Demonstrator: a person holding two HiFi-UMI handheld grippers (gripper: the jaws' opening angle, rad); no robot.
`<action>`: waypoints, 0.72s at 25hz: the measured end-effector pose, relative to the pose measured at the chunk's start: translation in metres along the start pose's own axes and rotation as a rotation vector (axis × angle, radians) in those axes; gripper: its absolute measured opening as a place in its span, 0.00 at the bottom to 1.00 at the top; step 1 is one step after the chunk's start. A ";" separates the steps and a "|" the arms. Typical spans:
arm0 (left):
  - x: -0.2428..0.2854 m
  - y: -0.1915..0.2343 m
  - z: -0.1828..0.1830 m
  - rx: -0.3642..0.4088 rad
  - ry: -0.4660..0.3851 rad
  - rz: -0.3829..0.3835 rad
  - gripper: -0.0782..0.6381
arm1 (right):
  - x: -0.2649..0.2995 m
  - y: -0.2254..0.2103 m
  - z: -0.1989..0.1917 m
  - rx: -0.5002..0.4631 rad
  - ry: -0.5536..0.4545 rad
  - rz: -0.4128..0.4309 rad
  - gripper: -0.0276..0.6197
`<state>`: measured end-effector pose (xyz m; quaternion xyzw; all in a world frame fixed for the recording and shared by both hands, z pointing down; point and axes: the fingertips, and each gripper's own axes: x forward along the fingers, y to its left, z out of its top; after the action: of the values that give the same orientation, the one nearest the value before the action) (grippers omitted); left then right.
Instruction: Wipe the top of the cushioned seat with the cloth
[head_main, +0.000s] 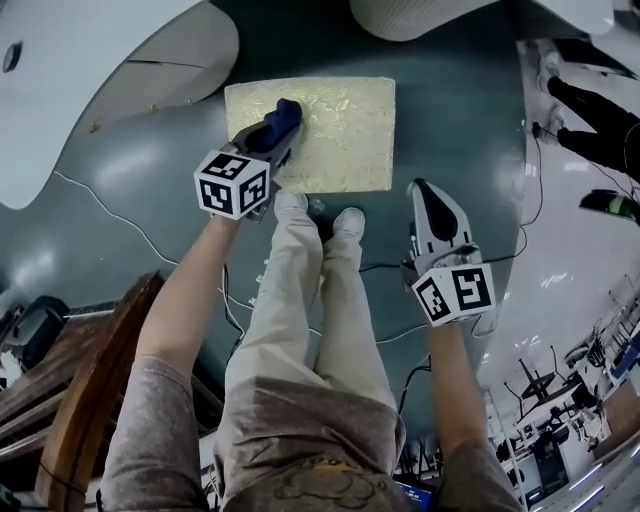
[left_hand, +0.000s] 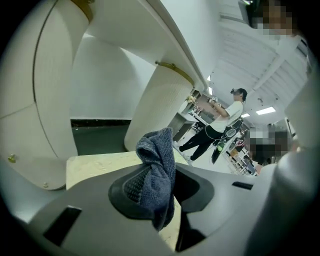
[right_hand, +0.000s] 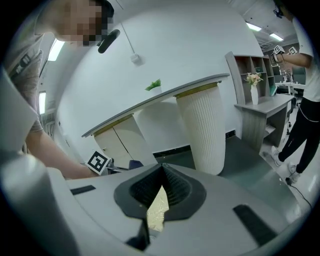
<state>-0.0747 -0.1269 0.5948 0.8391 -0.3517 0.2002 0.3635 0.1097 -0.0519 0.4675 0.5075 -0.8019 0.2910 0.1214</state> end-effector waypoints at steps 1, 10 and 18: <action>-0.009 0.008 -0.002 -0.007 -0.005 0.018 0.25 | 0.001 0.001 -0.001 -0.002 0.005 0.005 0.05; -0.069 0.089 -0.038 -0.043 0.031 0.212 0.25 | 0.013 0.007 -0.002 -0.019 0.025 0.038 0.05; -0.073 0.127 -0.053 -0.143 0.010 0.321 0.25 | 0.018 0.011 -0.004 -0.028 0.033 0.052 0.05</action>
<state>-0.2215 -0.1169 0.6457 0.7431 -0.4928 0.2345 0.3873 0.0910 -0.0592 0.4755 0.4797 -0.8168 0.2912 0.1342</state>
